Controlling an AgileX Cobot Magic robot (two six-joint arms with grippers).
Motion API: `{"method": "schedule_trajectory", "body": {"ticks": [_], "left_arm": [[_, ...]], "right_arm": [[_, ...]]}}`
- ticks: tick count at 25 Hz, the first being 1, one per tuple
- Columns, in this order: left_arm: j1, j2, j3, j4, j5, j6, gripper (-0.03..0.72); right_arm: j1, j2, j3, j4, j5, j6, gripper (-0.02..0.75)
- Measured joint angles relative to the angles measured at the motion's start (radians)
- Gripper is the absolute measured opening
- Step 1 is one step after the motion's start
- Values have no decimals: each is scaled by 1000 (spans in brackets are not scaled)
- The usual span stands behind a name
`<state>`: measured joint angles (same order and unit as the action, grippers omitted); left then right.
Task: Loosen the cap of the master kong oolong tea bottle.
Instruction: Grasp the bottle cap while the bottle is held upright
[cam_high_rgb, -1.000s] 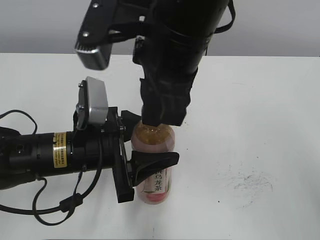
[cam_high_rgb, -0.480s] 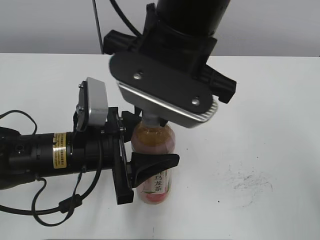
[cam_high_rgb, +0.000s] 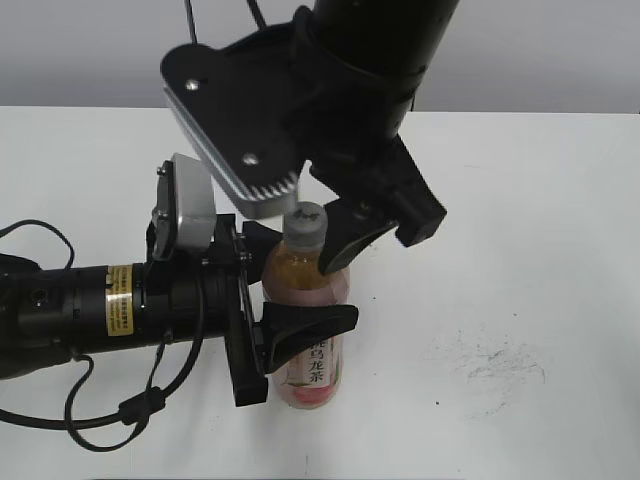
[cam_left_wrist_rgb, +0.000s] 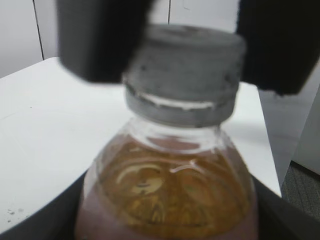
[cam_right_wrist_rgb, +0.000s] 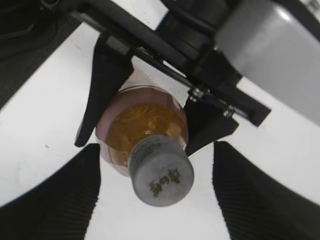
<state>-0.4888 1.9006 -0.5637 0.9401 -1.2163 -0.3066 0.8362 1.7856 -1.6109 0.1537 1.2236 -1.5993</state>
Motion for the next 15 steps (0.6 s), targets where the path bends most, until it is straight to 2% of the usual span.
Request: {"method": "schedule_trajectory", "body": {"ticks": [2,11,15], "left_arm": [[0,0,0,0,0,0,448],[0,0,0,-1,0,0,448],[0,0,0,-1,0,0,448]], "right_arm": [[0,0,0,-16,0,229,582],[0,0,0,-48,0,1291,575],[0,0,0,-49,0,1556,559]]}}
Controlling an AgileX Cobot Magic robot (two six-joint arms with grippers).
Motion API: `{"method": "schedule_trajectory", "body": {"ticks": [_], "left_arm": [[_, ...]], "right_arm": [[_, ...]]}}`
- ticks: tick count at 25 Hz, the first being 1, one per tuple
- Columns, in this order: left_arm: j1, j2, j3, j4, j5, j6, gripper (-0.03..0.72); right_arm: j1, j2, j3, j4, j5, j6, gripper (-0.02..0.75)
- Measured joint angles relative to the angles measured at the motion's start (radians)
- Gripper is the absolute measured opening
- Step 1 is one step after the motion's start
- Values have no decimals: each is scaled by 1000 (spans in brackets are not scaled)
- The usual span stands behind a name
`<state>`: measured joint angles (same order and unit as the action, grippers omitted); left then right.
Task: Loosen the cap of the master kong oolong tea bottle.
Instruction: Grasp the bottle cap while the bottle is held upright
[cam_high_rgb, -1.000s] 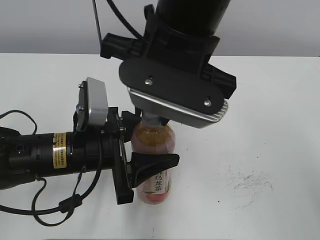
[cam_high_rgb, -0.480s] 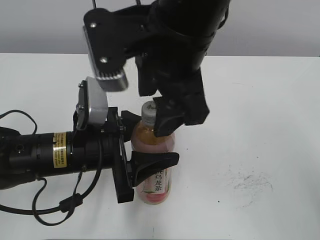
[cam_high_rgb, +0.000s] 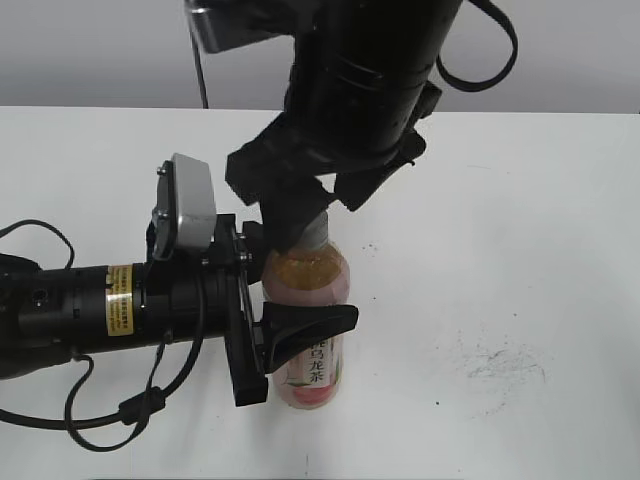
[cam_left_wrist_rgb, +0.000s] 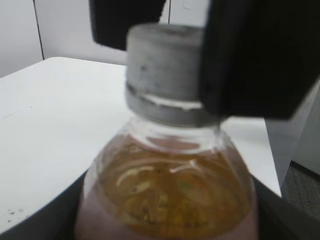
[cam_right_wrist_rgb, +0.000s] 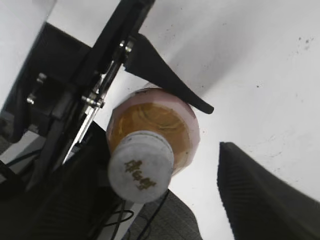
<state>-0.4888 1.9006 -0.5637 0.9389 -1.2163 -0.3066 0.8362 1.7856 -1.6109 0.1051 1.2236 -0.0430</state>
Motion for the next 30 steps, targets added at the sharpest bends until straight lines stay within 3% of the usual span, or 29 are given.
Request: {"method": "schedule_trajectory", "body": {"ticks": [9,17,21,26,30], "left_arm": [[0,0,0,0,0,-1,448],[0,0,0,-2,0,-3,448],[0,0,0,-5,2,-4,448],[0,0,0,-6,2,-5,448],[0,0,0,-6,2,-5,448]], "right_arm": [[0,1,0,1,0,64,407],[0,29,0,3,0,55,385],[1,29,0,9,-2,9,287],[1,29,0,6,-3,-247,283],[1,29,0,7,-4,-648,283]]}}
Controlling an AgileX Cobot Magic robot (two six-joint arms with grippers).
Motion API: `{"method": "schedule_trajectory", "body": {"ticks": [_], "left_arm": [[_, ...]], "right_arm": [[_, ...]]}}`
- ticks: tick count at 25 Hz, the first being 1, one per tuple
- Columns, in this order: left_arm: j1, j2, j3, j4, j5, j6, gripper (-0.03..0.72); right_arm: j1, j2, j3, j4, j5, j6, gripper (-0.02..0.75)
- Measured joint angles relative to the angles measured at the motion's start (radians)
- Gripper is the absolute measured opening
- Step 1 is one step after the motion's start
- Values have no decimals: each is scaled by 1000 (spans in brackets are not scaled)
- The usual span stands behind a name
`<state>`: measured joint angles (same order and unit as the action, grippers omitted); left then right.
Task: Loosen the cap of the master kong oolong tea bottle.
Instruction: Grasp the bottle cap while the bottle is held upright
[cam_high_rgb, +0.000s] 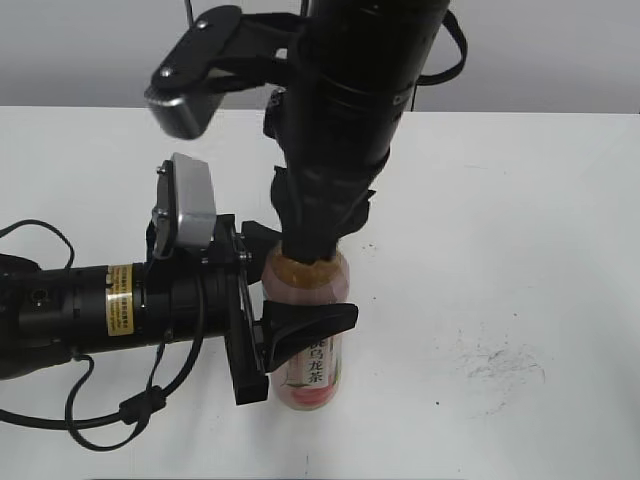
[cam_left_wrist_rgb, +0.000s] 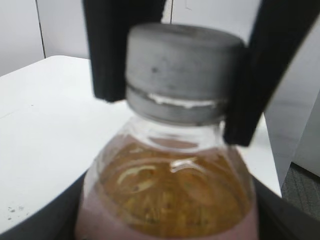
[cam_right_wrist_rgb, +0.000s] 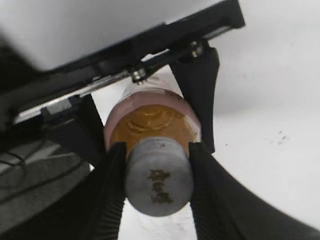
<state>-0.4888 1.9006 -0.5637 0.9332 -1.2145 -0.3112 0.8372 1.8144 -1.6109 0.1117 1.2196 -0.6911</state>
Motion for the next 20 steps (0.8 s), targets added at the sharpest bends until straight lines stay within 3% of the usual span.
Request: {"method": "schedule_trajectory", "body": {"ticks": [12,15,20], "left_arm": [[0,0,0,5,-2,8,448],[0,0,0,2,-2,8,448],[0,0,0,1,-2,8,448]], "right_arm": [[0,3,-10,14,16,-1223,288],[0,3,-11,12,16,-1431,288],[0,4,-11,13,16,-1482,288]]}}
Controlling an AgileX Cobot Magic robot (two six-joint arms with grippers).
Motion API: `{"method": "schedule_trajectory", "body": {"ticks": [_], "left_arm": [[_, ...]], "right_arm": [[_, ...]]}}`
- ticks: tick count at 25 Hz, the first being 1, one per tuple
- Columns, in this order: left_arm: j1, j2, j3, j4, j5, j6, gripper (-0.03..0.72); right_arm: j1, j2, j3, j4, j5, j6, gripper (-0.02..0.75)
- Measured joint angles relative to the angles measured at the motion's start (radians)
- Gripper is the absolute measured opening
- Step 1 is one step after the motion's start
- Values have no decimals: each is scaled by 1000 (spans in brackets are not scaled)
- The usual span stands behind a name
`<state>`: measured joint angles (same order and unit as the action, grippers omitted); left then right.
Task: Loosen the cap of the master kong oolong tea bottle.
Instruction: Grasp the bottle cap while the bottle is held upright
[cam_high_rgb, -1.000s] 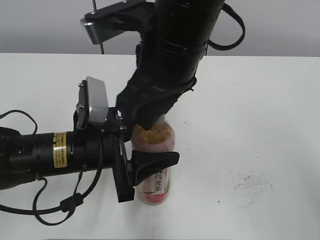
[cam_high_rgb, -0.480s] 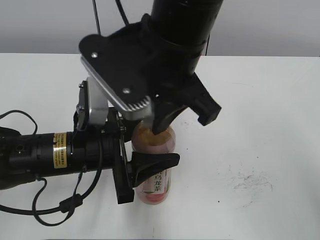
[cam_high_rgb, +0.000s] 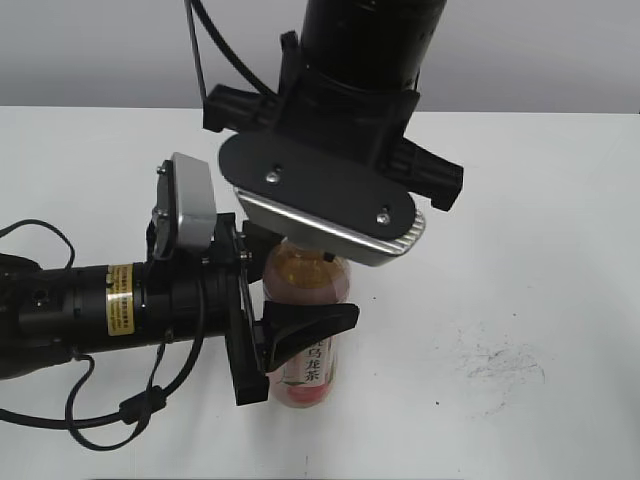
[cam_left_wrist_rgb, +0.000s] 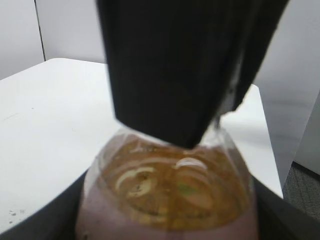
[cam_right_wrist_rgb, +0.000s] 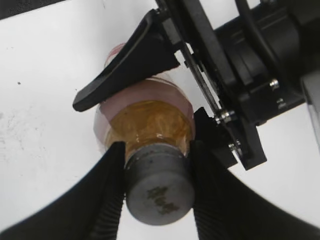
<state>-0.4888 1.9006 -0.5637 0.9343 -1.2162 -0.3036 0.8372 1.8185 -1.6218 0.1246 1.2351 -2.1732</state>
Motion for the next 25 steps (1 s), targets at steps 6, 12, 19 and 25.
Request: {"method": "schedule_trajectory", "body": {"ticks": [6,12,19,25], "left_arm": [[0,0,0,0,0,-3,448],[0,0,0,0,0,-3,448],[0,0,0,0,0,-3,448],[0,0,0,0,0,-3,448]], "right_arm": [[0,0,-1,-13,-11,396,502],[0,0,-1,-18,-11,974,571],[0,0,-1,-18,-11,1619,575],[0,-6,-11,-20,-11,1919,575]]}}
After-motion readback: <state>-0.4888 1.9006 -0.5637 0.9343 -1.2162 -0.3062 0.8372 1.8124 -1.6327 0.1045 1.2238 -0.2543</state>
